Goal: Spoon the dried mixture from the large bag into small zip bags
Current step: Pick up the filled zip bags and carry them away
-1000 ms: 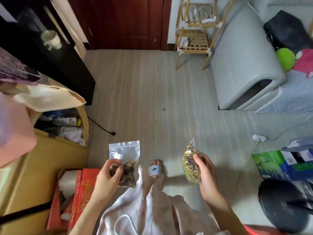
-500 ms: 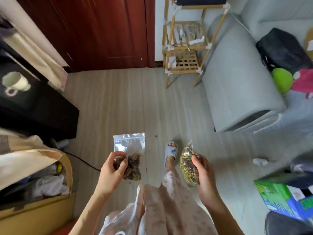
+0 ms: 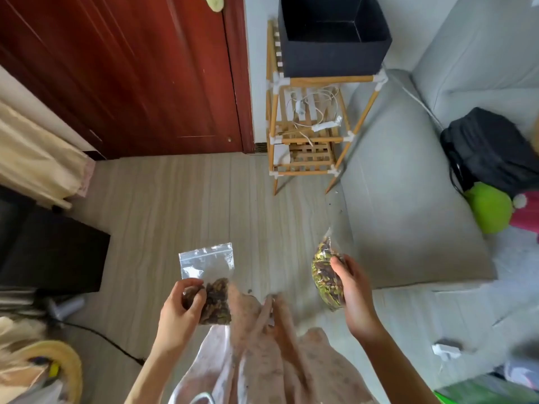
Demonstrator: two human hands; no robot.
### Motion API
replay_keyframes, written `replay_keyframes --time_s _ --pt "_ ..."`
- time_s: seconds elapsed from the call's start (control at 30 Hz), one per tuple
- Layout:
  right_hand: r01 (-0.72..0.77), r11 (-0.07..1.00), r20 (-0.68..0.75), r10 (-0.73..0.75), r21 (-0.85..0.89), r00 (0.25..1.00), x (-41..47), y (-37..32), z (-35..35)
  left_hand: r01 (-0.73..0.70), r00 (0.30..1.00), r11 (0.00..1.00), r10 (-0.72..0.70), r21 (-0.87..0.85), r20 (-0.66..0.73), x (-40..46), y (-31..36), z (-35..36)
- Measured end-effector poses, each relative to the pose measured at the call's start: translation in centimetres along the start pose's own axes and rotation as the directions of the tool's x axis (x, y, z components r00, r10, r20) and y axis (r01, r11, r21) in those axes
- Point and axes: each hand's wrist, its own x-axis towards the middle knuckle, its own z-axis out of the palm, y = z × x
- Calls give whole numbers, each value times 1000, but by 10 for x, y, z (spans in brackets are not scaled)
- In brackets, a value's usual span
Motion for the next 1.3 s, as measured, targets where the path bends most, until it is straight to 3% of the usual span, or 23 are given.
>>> replay_keyframes --time_s 0.27,0.5,0.7,0.93,1.03,1.13,1.3 --pt "-44 999 -33 45 18 998 98 -49 11 36 999 999 -36 3 5 99 56 47" --pt "-36 998 -79 40 57 996 215 -126 32 -41 998 999 42 -30 39 220 137 99" --pt "29 994 55 -35 107 998 283 -233 51 -120 985 969 143 -214 95 298 248 125" --pt "83 971 204 -130 223 970 344 -337 81 -294 923 895 356 -334 142 368 365 143" --pt "82 976 215 -126 202 968 376 -369 94 -286 913 887 368 -362 179 397 401 159" --pt "8 986 201 -42 167 979 417 -393 108 -302 911 905 367 -301 189 428 426 181" --pt "176 962 176 -140 -210 974 486 -407 131 -292 931 956 278 27 238 475 448 224"
